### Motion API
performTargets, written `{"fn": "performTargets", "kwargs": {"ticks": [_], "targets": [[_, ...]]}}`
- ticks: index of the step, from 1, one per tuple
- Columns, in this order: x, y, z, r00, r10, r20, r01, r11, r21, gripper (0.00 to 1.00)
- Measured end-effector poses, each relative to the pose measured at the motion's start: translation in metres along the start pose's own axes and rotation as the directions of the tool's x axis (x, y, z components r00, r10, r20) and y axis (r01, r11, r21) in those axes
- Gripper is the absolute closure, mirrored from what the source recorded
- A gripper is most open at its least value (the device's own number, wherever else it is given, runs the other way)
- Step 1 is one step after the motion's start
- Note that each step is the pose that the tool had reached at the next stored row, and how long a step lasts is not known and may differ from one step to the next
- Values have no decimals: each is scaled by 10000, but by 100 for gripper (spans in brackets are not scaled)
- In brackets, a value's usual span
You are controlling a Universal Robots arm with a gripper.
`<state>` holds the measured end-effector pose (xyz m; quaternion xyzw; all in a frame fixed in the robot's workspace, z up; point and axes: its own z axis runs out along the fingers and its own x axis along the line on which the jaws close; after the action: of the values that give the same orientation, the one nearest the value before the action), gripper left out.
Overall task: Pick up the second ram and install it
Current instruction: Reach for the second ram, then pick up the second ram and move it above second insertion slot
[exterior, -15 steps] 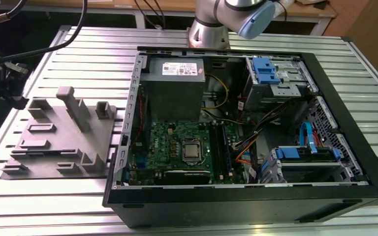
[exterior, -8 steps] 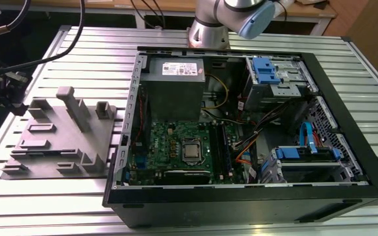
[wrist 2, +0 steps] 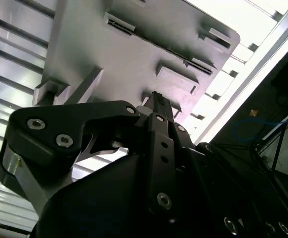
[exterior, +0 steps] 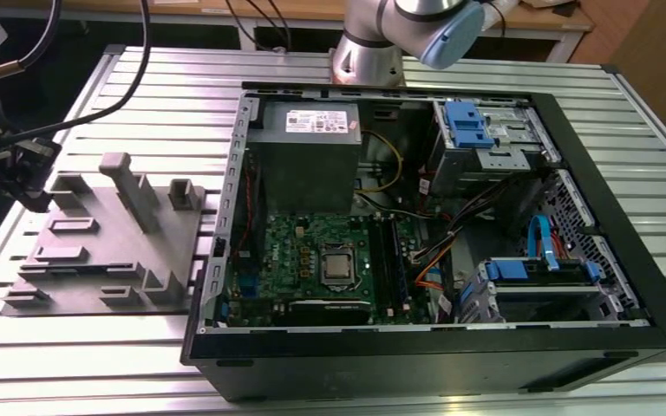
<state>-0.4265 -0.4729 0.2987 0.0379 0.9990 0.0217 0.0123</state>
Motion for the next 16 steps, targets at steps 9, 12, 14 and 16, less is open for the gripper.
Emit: {"fn": "performTargets", "kwargs": {"ticks": [9, 12, 14, 16], "targets": [[-1, -50, 72, 10000, 2, -9, -2, 10000, 2, 93], [-1, -51, 76, 10000, 1, -8, -1, 10000, 1, 93], [-1, -51, 76, 10000, 1, -8, -1, 10000, 1, 93], [-1, -51, 76, 10000, 1, -8, -1, 10000, 1, 93]]}}
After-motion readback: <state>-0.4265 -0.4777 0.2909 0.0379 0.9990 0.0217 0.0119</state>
